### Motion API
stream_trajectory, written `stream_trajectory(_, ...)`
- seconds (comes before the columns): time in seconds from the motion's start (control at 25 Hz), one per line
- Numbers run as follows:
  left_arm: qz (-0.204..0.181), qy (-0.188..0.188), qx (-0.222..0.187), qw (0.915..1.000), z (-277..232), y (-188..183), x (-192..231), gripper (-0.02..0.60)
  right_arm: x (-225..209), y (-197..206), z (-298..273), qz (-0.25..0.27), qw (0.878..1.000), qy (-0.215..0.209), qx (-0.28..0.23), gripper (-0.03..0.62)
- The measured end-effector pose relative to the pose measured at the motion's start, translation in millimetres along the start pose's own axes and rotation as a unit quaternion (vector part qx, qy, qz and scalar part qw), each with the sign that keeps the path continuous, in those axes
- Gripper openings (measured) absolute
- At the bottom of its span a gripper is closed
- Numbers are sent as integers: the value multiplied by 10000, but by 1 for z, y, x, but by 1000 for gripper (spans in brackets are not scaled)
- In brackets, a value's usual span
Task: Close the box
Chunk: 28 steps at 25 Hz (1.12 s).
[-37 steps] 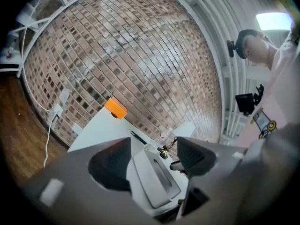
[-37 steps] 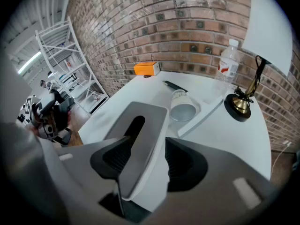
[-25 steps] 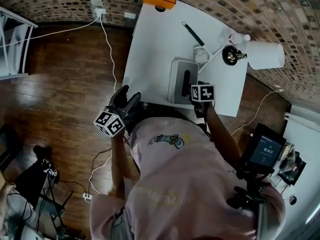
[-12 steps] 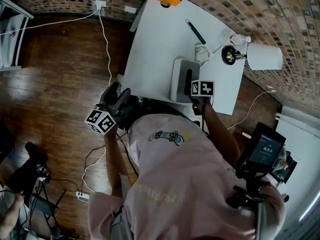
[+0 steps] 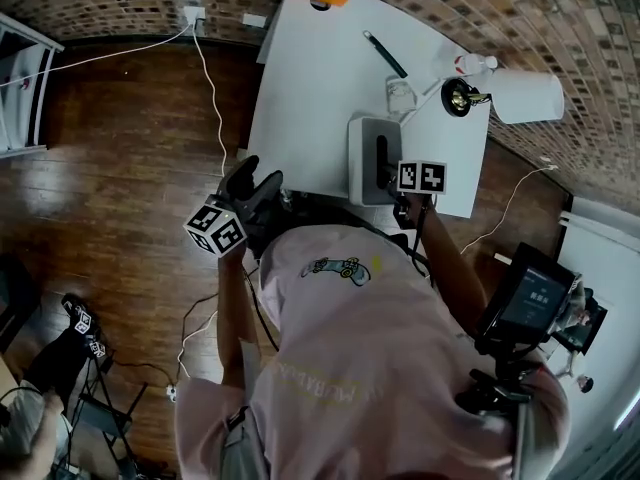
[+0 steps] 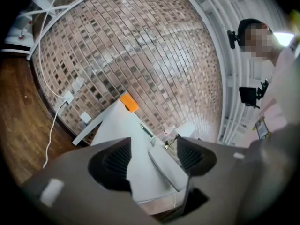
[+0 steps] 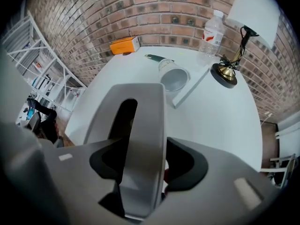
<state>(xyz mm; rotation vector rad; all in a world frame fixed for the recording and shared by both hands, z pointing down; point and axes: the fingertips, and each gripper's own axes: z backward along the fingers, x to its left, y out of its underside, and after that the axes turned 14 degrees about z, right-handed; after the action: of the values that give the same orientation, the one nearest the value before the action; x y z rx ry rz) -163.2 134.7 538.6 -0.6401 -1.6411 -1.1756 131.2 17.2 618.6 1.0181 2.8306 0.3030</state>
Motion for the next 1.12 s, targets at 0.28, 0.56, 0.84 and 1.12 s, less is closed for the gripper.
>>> stream_trajectory(0.28,342,186,1469,9884,-93,74,0,238,14,-9,-9,-19,9960,-567,-695,236)
stream_trajectory(0.56,252,-205,1843,9823,-145,103,1,182,41,-16,-5,-614,9628,-1933,-1787,236)
stream_trajectory(0.84,1049,-40,1414,9844,-161,106,5,186,32,-18,2,-1000,9334,-2505,-2367,238)
stream_trajectory(1.12,1829,414,1091,9762,-168,108,-2,193,27,-17,3,-1221,9104,-2980,-2598,238)
